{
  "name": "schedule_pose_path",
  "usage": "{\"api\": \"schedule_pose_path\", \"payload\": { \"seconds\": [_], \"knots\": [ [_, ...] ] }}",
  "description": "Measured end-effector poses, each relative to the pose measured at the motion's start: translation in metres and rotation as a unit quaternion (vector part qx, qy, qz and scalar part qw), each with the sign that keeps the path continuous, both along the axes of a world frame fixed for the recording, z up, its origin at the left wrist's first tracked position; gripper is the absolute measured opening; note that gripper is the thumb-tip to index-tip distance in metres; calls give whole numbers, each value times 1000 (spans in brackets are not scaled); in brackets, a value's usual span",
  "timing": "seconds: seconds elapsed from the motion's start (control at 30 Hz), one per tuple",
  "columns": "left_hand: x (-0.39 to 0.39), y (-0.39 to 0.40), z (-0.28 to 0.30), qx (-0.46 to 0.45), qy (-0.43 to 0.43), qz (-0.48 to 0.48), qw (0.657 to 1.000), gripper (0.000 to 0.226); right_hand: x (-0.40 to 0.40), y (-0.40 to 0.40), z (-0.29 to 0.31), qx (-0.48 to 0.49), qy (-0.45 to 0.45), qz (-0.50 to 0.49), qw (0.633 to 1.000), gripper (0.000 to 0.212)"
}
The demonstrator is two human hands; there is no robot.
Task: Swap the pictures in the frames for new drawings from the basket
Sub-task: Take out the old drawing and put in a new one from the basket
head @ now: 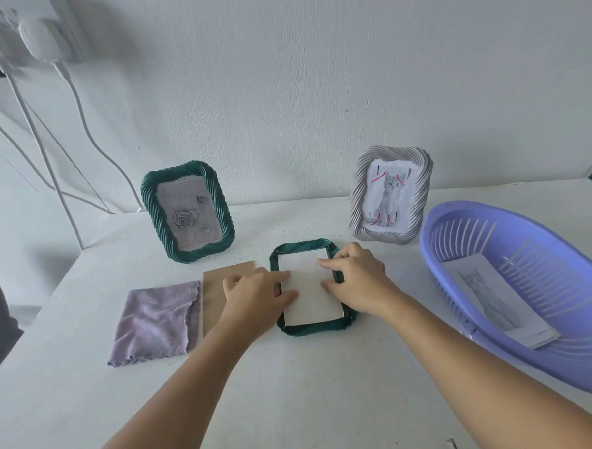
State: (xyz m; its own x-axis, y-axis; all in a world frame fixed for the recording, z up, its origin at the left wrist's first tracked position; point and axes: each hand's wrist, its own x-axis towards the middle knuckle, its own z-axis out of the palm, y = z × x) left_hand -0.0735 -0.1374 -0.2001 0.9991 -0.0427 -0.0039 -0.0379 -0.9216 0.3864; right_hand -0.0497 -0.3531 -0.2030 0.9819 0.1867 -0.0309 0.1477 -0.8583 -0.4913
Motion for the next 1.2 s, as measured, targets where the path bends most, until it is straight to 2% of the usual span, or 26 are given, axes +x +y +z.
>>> {"api": "schedule_pose_path", "payload": {
  "seconds": [0.57,0.7,0.83,1.0,1.2],
  "knots": [
    [4,-3,2,-11,13,0,1000,49,2,-4,-5,-2,-6,-7,1000,47],
    [-2,-1,3,-14,-13,4,1000,53,1,-4,-7,-4,-8,-5,1000,47],
    [-10,19,7,50,-76,65,994,57,1,-4,-8,-9,-13,-3,1000,45],
    [-20,43,8,149,-10,123,981,67,1,-4,-10,-7,-12,-1,1000,44],
    [-20,49,5,156,27,127,979,66,1,-4,-9,-19,-17,2,1000,44]
  ]
}}
